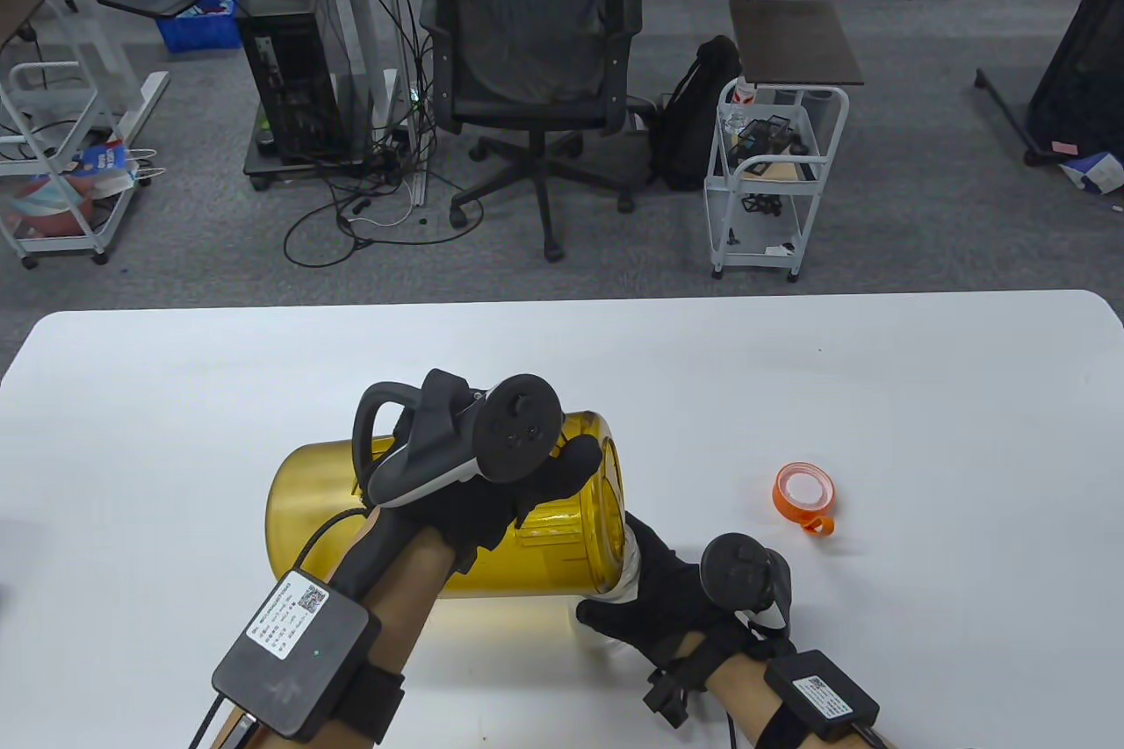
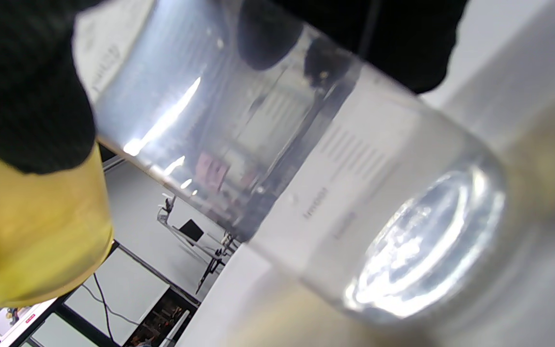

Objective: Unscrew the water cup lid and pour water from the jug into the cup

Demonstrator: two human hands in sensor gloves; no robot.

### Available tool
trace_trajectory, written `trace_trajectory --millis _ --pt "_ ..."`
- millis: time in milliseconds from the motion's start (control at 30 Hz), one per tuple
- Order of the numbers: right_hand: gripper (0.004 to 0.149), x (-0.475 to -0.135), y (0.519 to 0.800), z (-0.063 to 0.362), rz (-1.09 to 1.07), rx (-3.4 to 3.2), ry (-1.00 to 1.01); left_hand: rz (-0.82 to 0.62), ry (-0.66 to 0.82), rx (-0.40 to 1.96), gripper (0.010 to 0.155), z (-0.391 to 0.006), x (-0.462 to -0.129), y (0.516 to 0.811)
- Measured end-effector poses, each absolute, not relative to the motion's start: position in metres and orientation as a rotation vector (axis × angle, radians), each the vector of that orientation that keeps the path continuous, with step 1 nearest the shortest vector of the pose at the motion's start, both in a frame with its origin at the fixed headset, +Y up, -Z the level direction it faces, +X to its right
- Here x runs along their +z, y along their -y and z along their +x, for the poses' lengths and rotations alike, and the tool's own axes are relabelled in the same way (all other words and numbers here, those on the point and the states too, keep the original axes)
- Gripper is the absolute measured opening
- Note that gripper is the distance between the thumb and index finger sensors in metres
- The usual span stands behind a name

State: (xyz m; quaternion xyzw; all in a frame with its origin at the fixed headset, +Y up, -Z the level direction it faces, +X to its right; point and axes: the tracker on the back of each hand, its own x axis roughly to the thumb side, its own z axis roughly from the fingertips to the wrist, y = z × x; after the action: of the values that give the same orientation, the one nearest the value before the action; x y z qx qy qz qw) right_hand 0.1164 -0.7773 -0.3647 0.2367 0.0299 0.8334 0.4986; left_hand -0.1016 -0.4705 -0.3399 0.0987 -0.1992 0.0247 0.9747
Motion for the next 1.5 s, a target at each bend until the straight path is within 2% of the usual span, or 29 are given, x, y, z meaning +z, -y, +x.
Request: trace_trajectory --millis 1500 --pt "0.108 -0.3647 0.7773 0.1164 0.573 2.017 -0.072 0.225 0.415 0.050 0.067 -0.1033 -0.3365 0.4720"
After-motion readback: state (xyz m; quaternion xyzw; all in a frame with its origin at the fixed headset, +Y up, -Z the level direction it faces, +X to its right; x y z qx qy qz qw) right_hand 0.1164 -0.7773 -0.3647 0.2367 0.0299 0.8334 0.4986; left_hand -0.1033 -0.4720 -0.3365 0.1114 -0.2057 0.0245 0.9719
